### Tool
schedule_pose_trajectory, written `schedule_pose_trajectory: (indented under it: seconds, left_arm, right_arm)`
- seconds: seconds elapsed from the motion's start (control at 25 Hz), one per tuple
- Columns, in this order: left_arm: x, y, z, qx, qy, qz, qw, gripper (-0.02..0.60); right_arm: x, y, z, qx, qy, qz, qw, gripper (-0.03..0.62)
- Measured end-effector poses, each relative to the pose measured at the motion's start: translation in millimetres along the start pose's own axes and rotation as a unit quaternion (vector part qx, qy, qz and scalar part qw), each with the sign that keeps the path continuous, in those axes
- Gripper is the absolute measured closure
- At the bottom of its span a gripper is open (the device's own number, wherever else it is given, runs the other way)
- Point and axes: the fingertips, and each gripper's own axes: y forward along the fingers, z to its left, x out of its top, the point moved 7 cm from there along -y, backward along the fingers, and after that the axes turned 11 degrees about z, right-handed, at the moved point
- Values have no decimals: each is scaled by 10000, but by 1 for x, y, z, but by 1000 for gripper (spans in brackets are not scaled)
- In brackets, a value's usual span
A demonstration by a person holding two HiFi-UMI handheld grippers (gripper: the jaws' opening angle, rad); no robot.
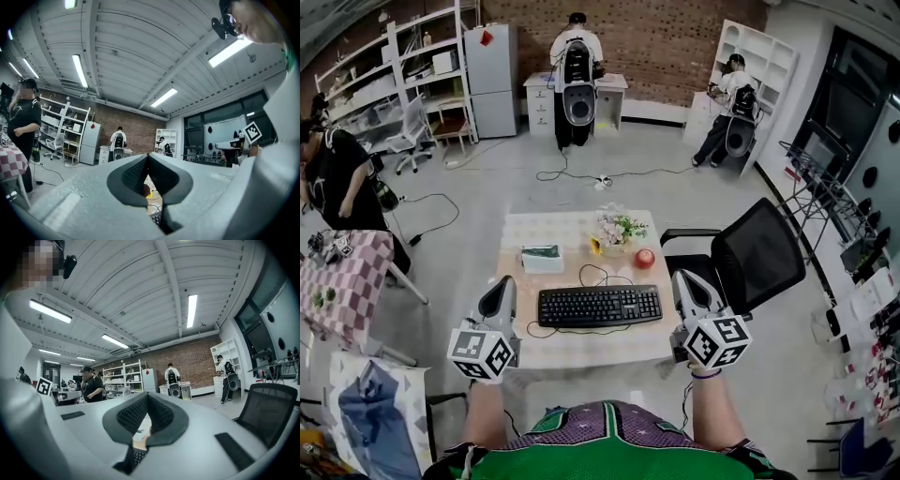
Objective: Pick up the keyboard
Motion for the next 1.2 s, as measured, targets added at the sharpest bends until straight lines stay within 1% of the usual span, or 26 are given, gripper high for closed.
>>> schedule_pose_trajectory:
  seconds: [0.12, 0.24, 0.48, 0.68, 0.76, 0.88, 1.08, 1.2]
  left_arm:
    - [-3, 8, 15, 43, -27, 21, 10000, 563]
    - [-8, 14, 24, 68, -135, 54, 9999, 563]
    - [-17, 29, 32, 85, -208, 194, 9996, 563]
    - [-18, 44, 33, 40, -389, 215, 9990, 563]
    - [-19, 50, 32, 85, -336, 257, 9991, 563]
    - [-17, 62, 31, 246, -130, 317, 9991, 563]
    - [-8, 77, 28, 379, -59, 275, 9989, 562]
    - [-7, 84, 26, 443, -53, 241, 9987, 561]
  right_arm:
    - [1, 11, 1, -19, 19, 2, 10000, 594]
    - [0, 18, -3, -53, 5, 99, 9999, 594]
    - [1, 31, -13, -92, 60, 156, 9998, 594]
    - [2, 46, -27, -40, 67, 182, 9998, 594]
    - [2, 54, -32, 9, 63, 171, 9998, 594]
    - [7, 71, -39, 123, -21, 133, 9998, 594]
    - [15, 97, -53, 494, -203, 84, 9985, 594]
    - [14, 108, -60, 631, -335, 125, 9974, 592]
